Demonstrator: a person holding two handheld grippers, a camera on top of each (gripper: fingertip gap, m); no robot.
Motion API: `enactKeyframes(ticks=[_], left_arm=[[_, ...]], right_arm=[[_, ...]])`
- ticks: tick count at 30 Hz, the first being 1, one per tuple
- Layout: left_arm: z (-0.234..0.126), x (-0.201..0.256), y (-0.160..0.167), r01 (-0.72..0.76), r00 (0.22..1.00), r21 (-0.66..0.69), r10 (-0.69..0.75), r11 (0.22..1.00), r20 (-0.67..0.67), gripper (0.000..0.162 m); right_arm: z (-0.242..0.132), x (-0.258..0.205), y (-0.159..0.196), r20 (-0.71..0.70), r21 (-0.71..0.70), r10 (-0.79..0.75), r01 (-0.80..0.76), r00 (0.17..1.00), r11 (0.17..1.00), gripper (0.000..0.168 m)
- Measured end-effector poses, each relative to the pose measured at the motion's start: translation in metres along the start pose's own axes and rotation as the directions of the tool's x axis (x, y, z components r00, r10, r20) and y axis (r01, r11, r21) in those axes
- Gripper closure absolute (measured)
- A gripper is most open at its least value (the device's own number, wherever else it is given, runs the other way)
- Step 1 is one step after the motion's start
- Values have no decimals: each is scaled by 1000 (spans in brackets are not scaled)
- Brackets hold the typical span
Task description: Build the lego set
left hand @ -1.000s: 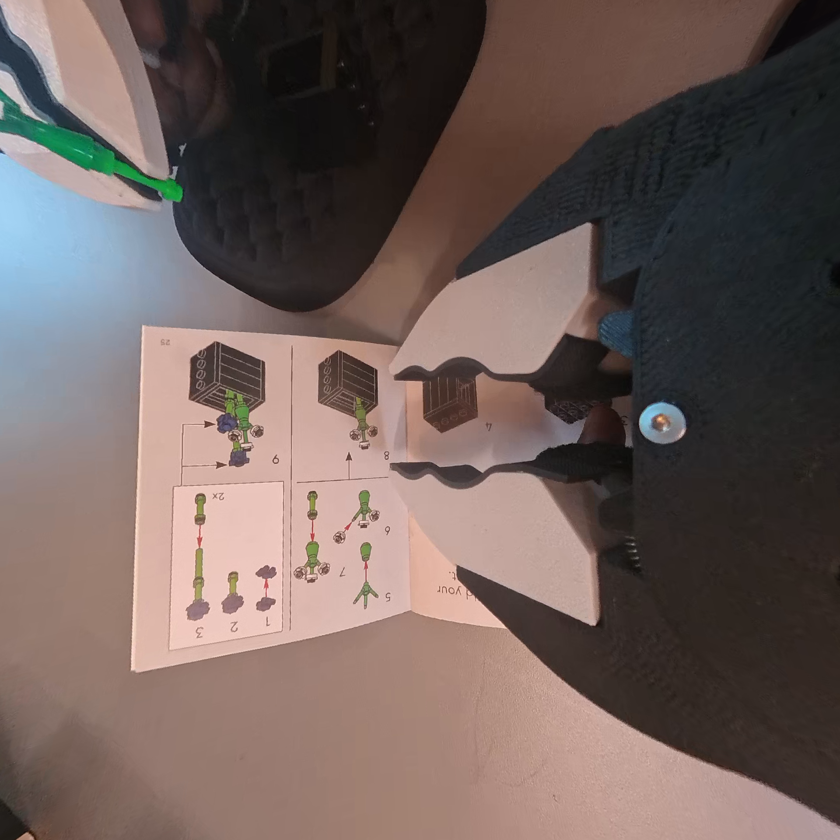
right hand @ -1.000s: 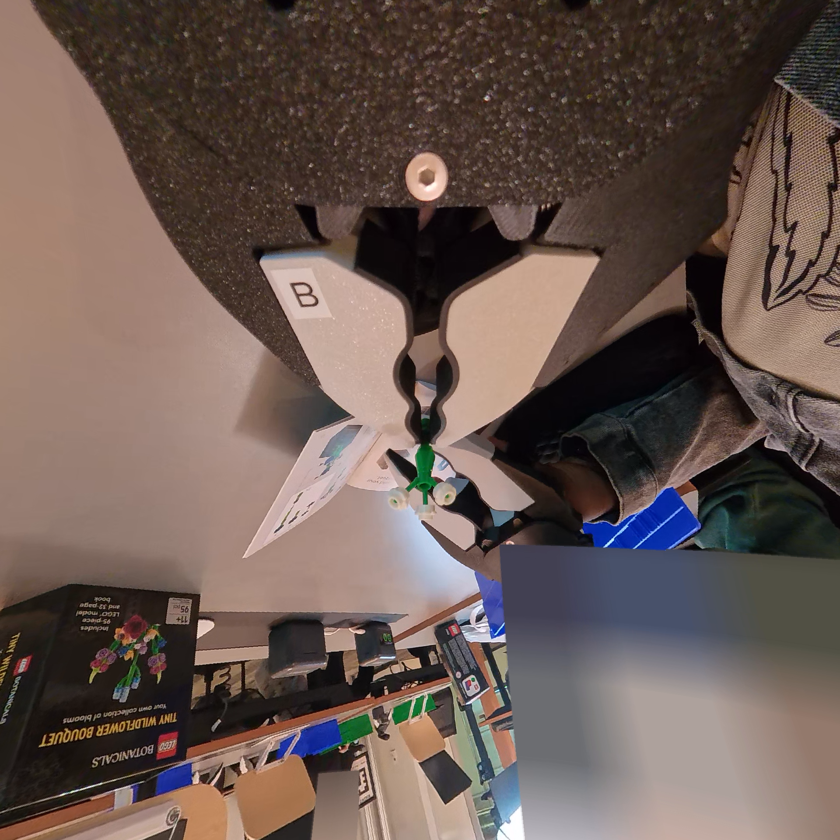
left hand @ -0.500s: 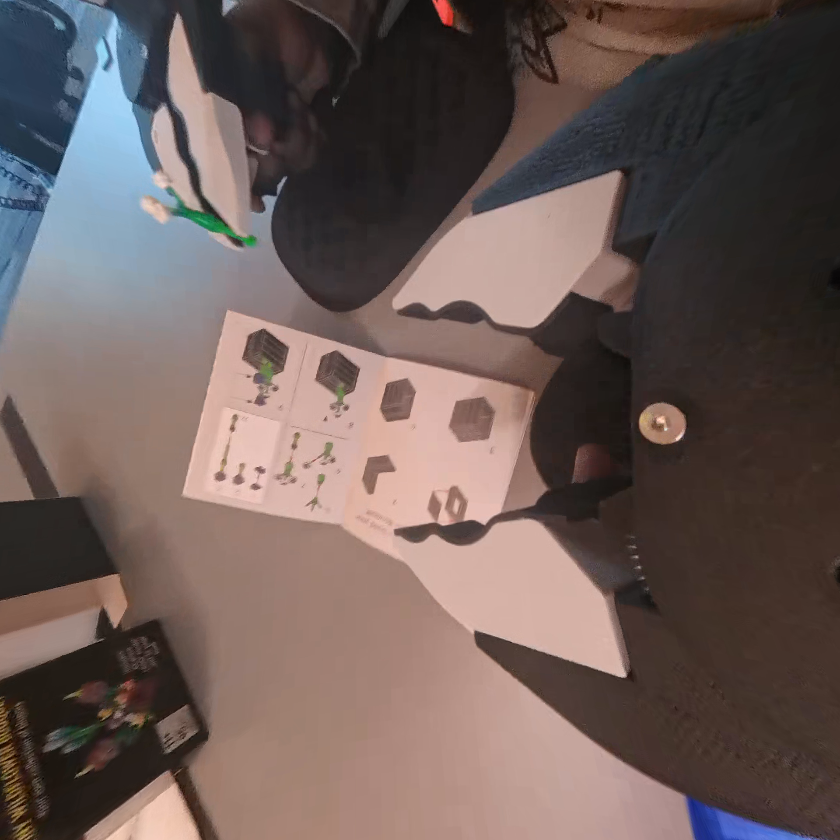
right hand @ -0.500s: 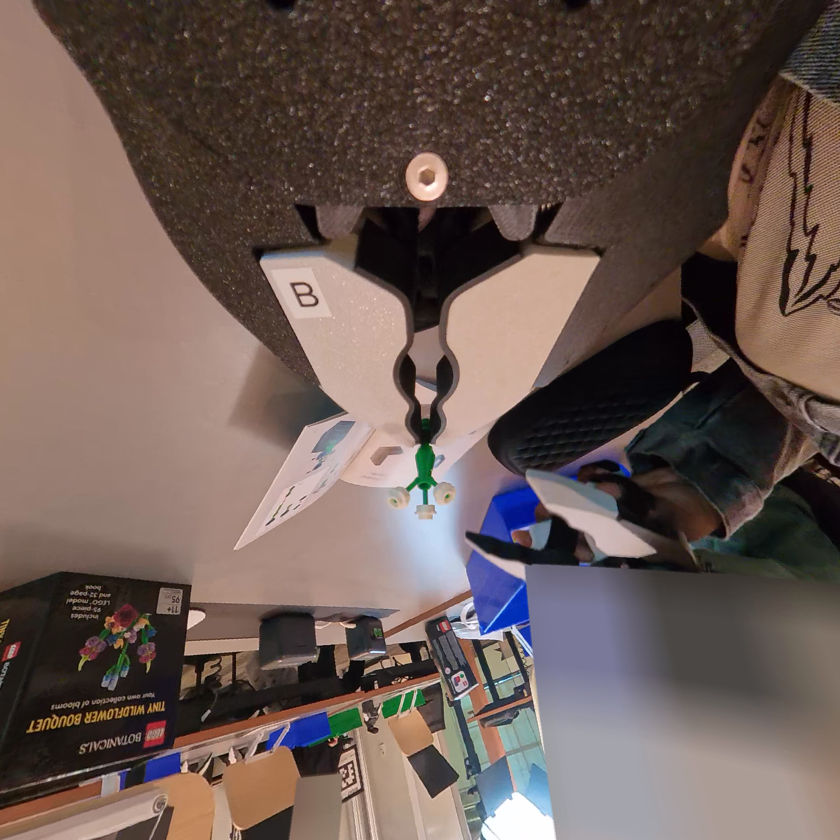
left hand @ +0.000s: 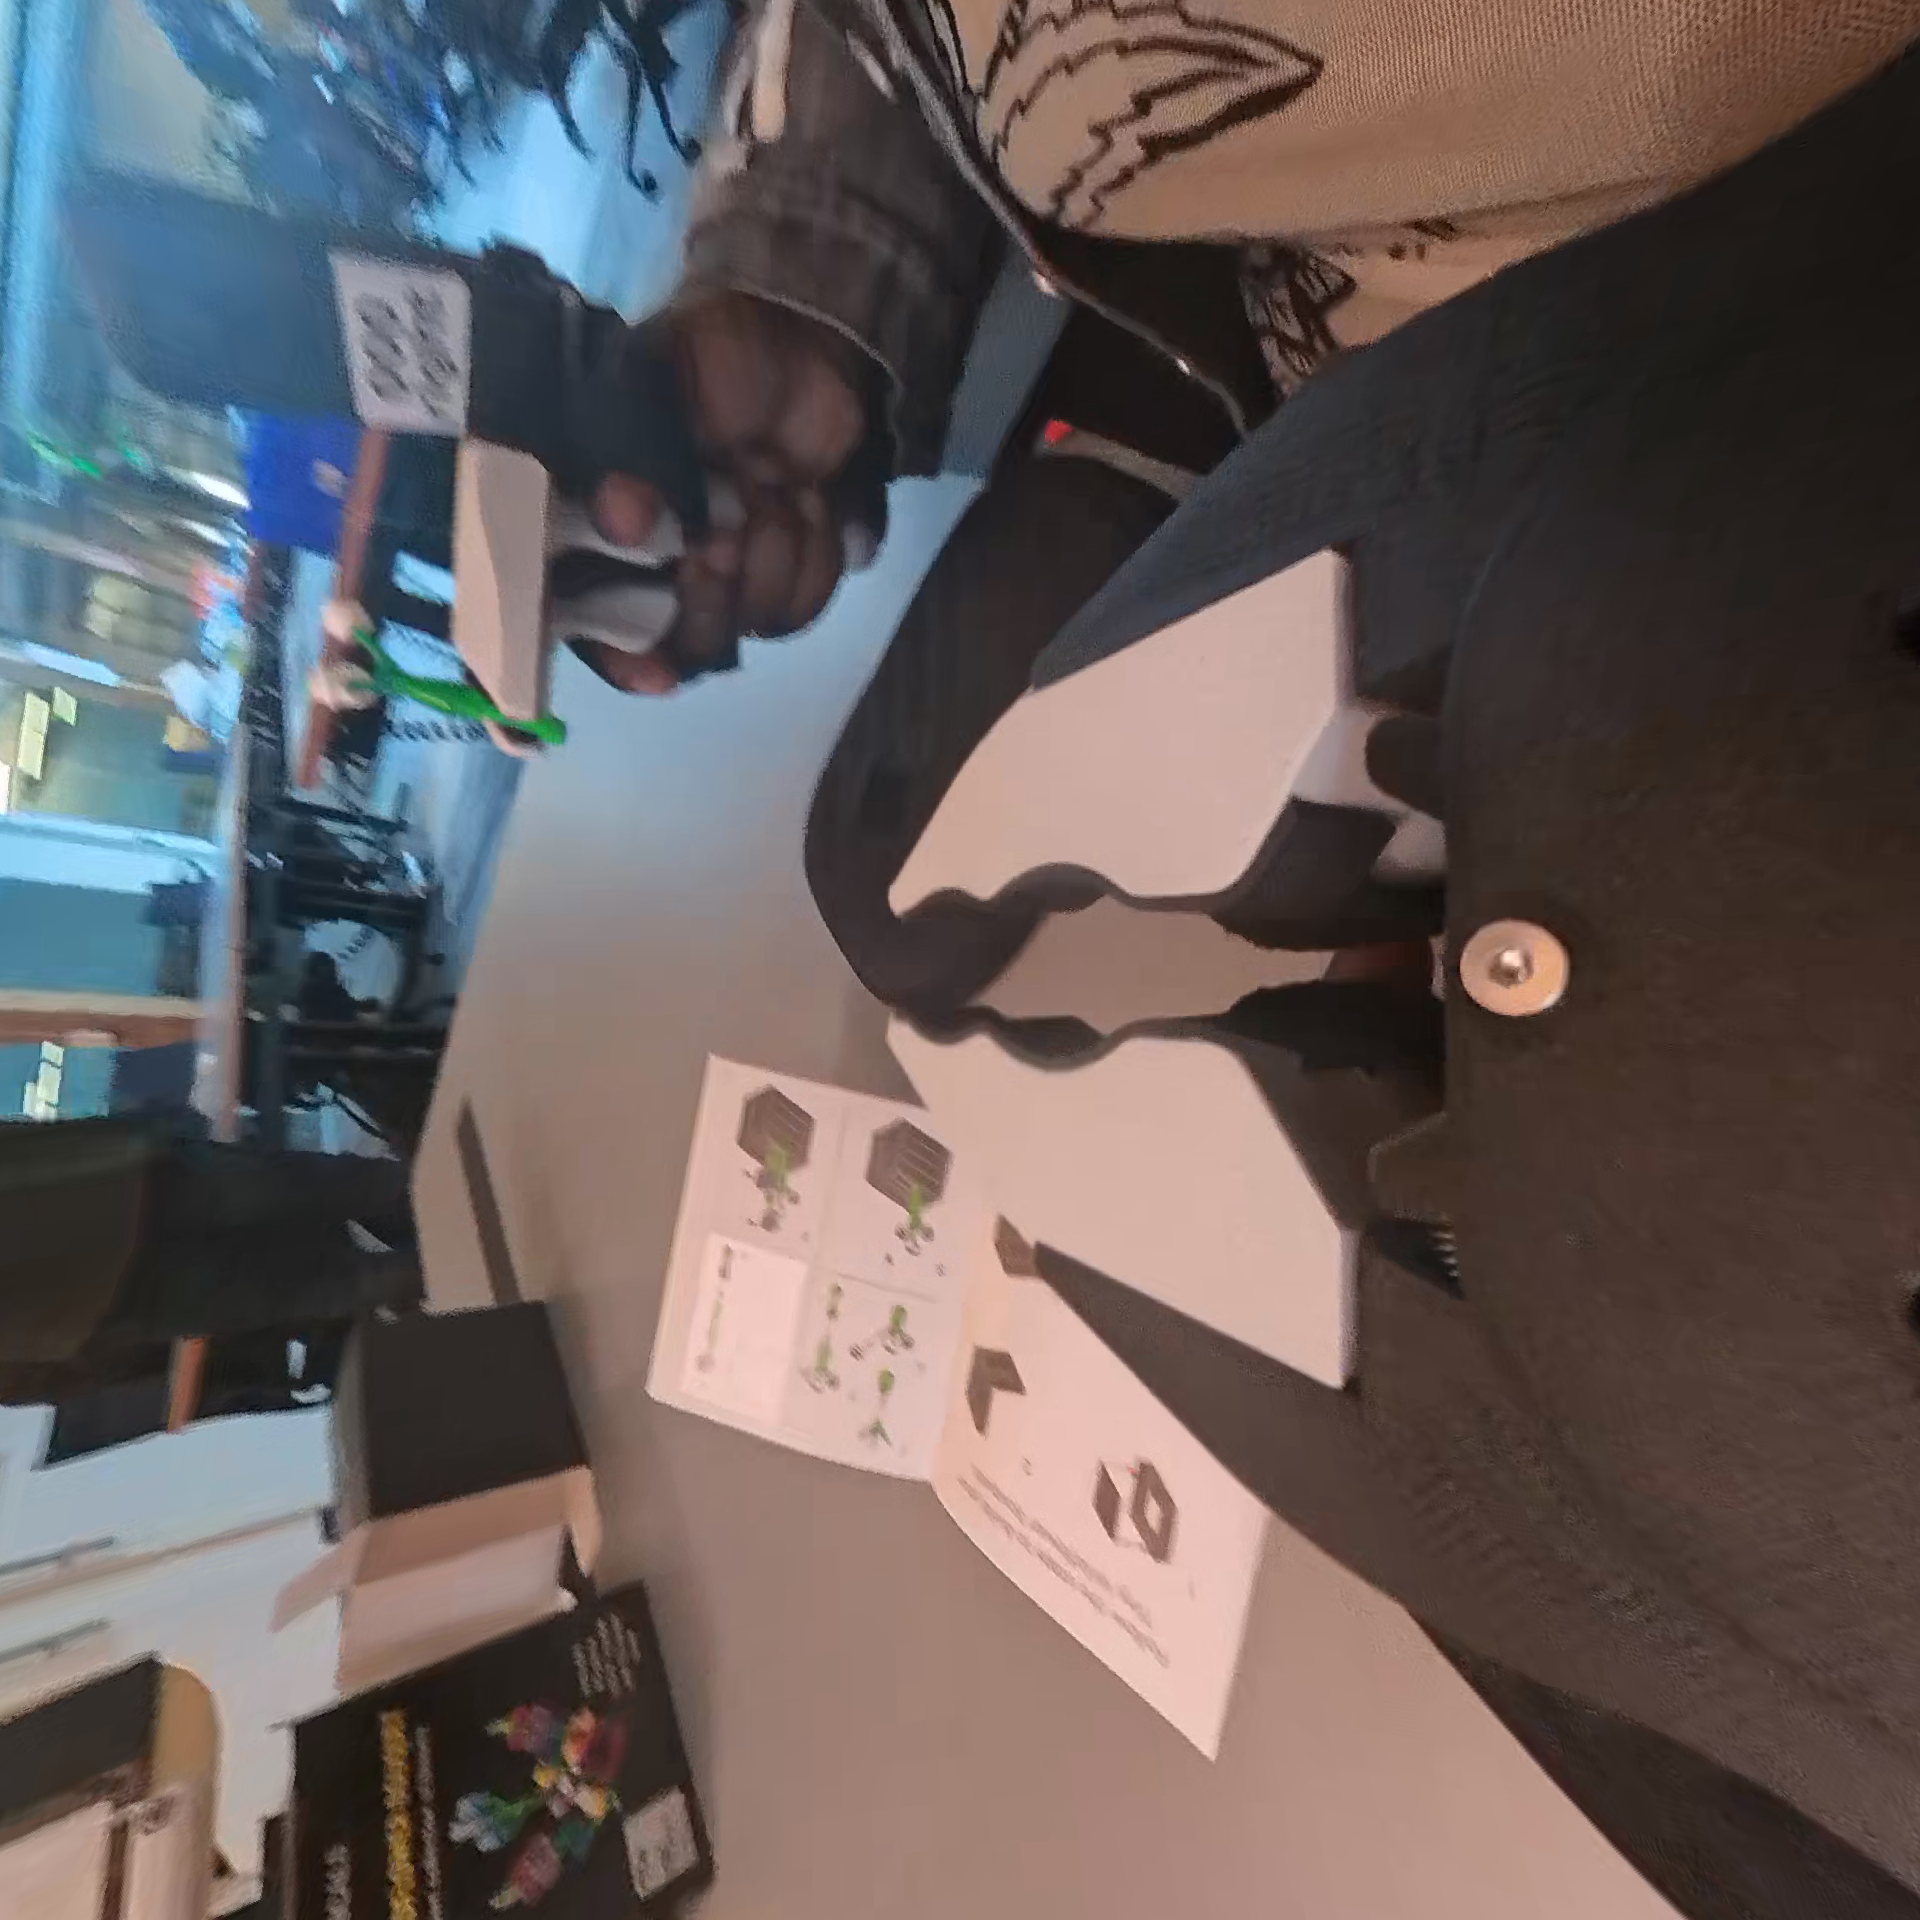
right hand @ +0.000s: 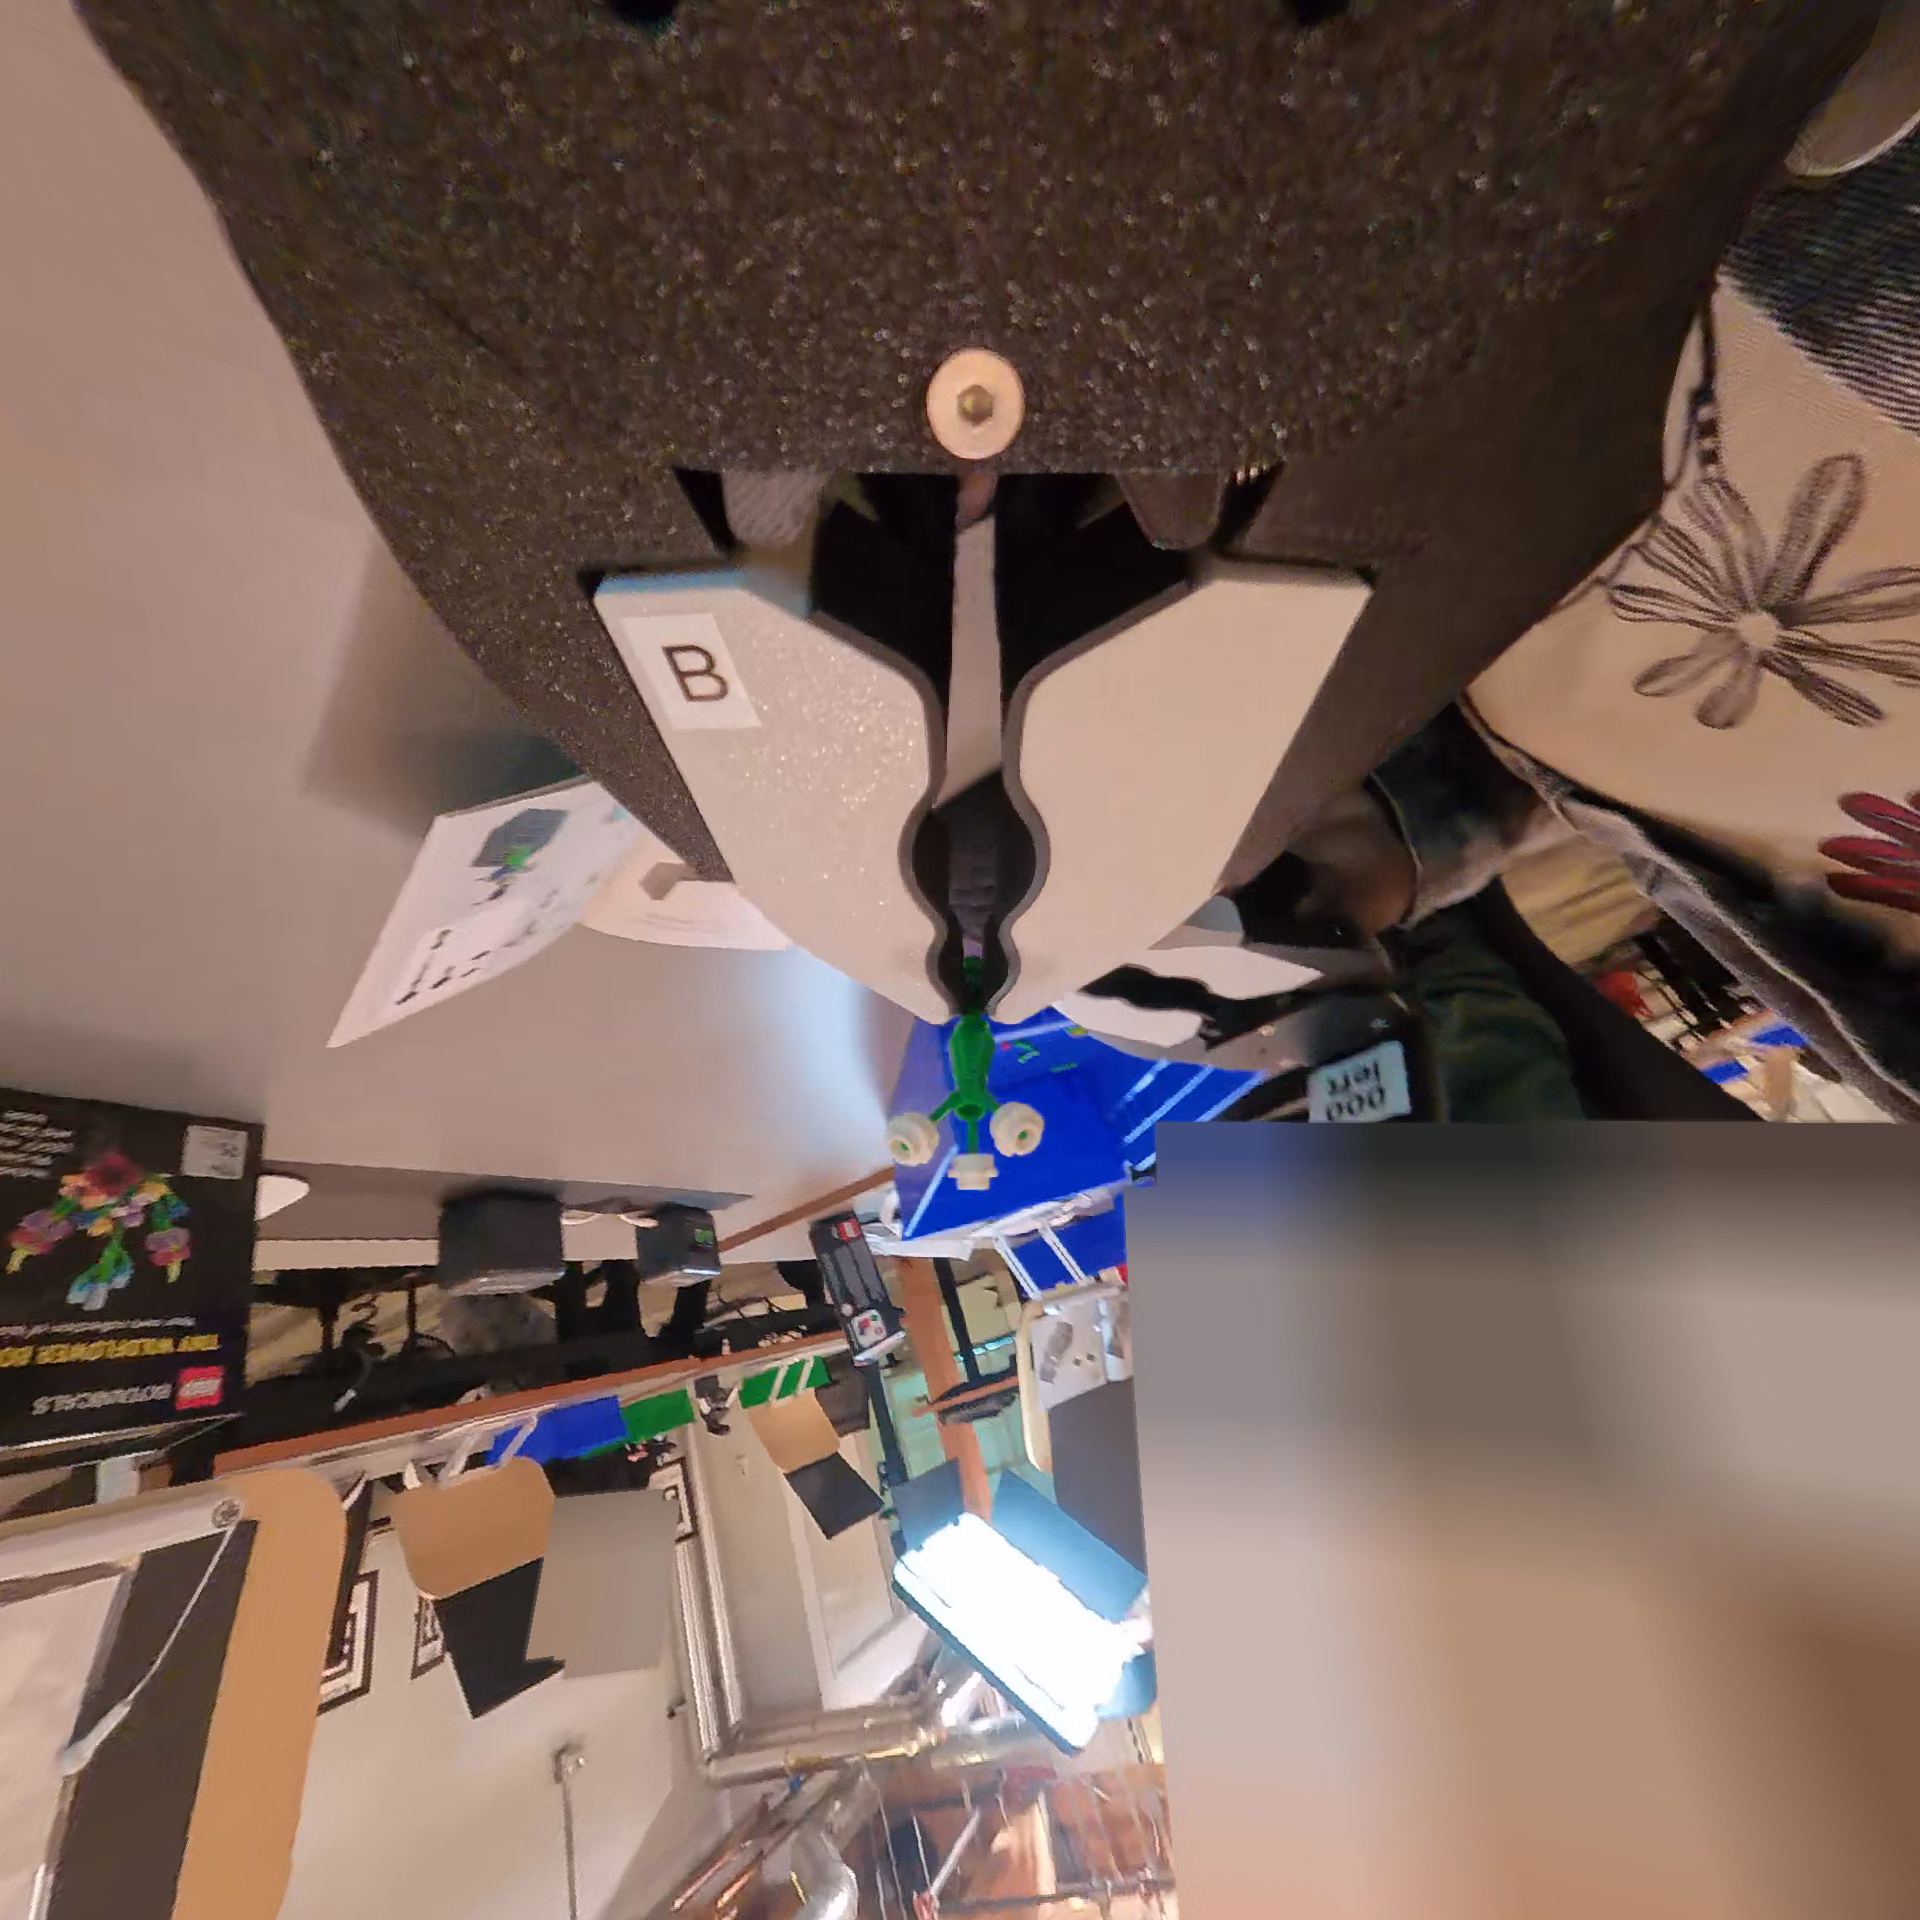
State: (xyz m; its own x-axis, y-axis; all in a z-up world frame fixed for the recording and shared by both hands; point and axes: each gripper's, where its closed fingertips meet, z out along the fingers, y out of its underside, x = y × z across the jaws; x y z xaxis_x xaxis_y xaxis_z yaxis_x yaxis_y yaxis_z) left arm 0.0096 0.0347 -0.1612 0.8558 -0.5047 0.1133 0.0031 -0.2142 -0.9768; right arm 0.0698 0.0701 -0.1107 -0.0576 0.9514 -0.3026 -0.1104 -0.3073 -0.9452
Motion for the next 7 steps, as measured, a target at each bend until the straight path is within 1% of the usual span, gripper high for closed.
enactKeyframes(ticks=[1,4,5,7], left_arm=[[1,6,-4,5,1000,36,-4,999,-24,151],[4,18,-13,20,998,124,-13,992,-57,152],[6,21,-15,28,998,136,-20,990,-63,152],[9,27,-23,24,998,170,-14,985,-58,145]], right_arm=[[0,-4,0,13,18,24,-24,1000,1000,166],[6,-17,-3,71,66,89,-94,994,993,166],[9,-23,-4,100,77,118,-126,988,989,166],[12,-32,-9,166,111,203,-223,965,968,165]])
